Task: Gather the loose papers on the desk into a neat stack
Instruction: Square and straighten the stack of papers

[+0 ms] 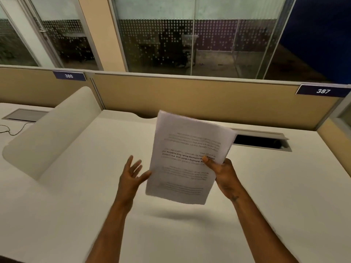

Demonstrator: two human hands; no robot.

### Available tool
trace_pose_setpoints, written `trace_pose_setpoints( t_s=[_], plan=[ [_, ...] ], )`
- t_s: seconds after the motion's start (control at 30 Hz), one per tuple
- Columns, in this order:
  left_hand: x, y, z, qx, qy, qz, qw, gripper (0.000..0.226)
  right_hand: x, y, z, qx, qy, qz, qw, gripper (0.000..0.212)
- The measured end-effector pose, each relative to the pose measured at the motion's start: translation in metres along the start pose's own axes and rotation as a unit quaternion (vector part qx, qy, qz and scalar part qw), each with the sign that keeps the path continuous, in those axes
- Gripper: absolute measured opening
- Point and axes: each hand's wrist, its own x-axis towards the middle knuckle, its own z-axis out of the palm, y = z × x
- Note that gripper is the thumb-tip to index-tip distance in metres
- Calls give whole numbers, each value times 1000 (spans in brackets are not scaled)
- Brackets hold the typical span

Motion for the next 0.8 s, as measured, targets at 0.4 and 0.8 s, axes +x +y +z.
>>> trace_pose_setpoints(
  t_s=[0.4,0.8],
  plan=[
    [-13,-20,29,6,-128,-14,992,46,-6,47,-7,-97,-83,67,990,28],
    [-27,-46,30,-19,-76,-57,995,45,-19,73,-11,-93,-102,111,984,33]
  ],
)
